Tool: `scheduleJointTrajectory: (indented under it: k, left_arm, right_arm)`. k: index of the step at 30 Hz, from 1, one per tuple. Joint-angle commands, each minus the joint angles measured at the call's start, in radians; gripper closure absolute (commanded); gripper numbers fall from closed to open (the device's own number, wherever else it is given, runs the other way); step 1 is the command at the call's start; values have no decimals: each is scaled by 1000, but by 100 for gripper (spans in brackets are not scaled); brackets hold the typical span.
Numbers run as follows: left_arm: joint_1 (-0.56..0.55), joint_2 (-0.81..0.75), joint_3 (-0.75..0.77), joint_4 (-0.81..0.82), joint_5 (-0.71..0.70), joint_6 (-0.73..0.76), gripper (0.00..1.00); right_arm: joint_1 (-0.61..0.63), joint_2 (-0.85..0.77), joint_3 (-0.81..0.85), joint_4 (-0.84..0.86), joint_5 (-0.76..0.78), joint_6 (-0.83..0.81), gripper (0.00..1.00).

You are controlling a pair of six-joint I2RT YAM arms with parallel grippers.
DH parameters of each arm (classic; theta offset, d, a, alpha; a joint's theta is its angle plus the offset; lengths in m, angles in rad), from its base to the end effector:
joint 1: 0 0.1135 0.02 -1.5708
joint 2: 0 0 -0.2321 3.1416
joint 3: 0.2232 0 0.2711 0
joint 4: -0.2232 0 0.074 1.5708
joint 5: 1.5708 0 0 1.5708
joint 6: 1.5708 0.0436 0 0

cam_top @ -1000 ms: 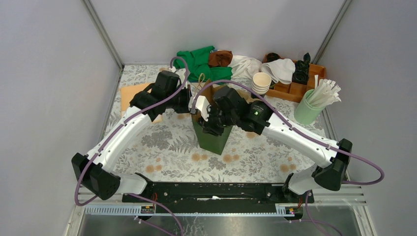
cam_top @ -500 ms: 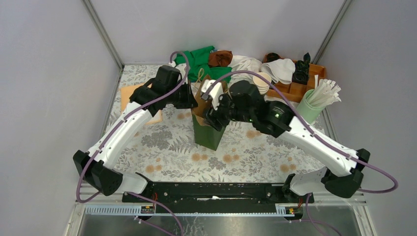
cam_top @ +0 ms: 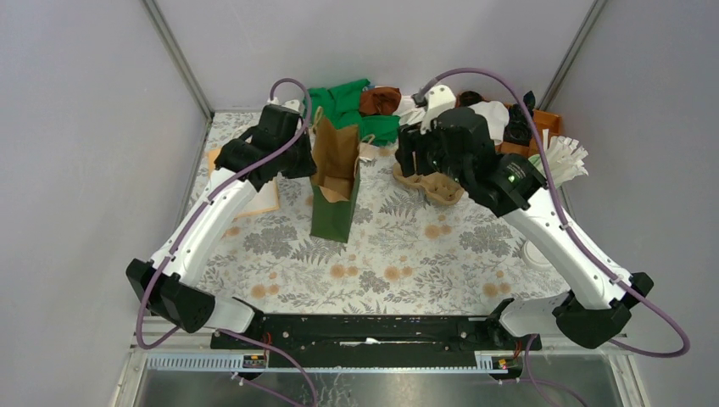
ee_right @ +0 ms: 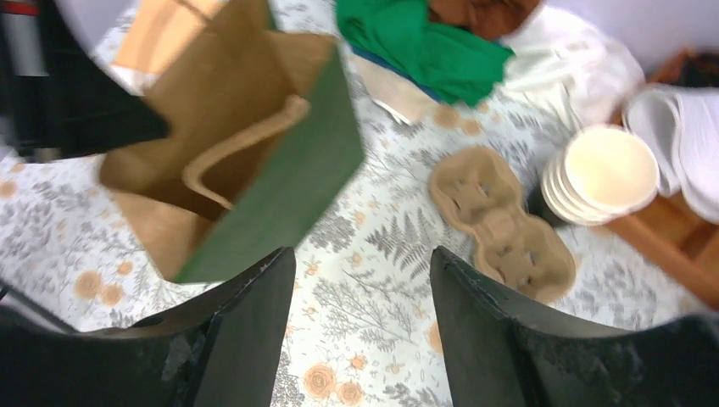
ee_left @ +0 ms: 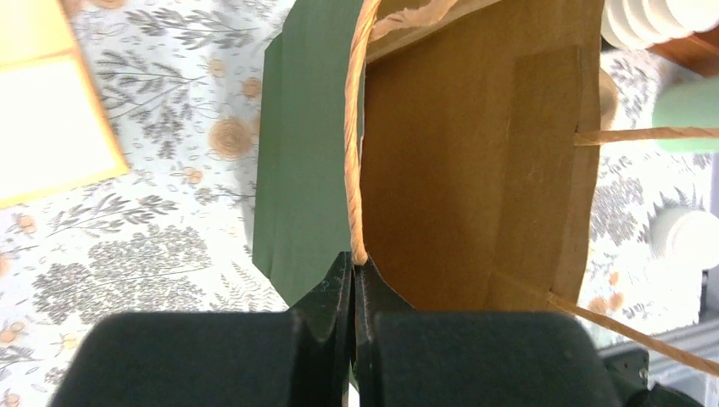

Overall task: Pack the takeout coffee
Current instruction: Move the takeout bag to the center of the board.

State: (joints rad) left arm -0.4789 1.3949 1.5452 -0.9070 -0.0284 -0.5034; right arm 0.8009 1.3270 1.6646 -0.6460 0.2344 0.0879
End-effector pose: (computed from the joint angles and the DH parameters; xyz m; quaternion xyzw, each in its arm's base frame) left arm 0.2822 -0.1451 0.3602 -0.0169 0.9181 -0.1752 0.3552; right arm 0.2192 0.2116 0.4476 -0.2151 0.7755 0.1667 0.5697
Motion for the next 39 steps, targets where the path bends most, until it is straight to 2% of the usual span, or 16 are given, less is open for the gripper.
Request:
scheduleJointTrajectory:
  k: [1,8,11,17,19,22,25,32,34,36,39]
  left_arm:
    - [67,11,51,12,-52,-8,99]
    - [204,62,90,92,20,10,99]
    - [251,97,113,127,62,7,99]
    - [314,178,141,178,96,-2,96]
    - [330,195,147,195,113,-7,89]
    - [341,206,166,192,124,1,65]
    - [341,187,175,181,114,11,50]
    - [337,61,177,146,165,27,26]
    - [323,17,170,136,182,39,21]
    - [276,-24,157,131,184,47,20]
    - [130,-78,116,132,129,33,23]
  right_arm:
    - [-136,-18,-63,-47,-21,165,33]
    - [-303,58,-177,-39,3,392,34]
    - [-327,63,-242,27,25,461,31]
    - [-333,67,-325,103,71,497,31]
    - [-334,77,-338,110,92,502,29]
    - [-335,107,-338,95,152,517,28]
    - [-339,137,-335,80,198,538,29]
    - [-355,183,-374,161,222,563,31]
    - [-361,202,-374,177,228,572,33]
    - [-363,228,-374,194,233,581,34]
    - [-366,275,-371,221,247,585,36]
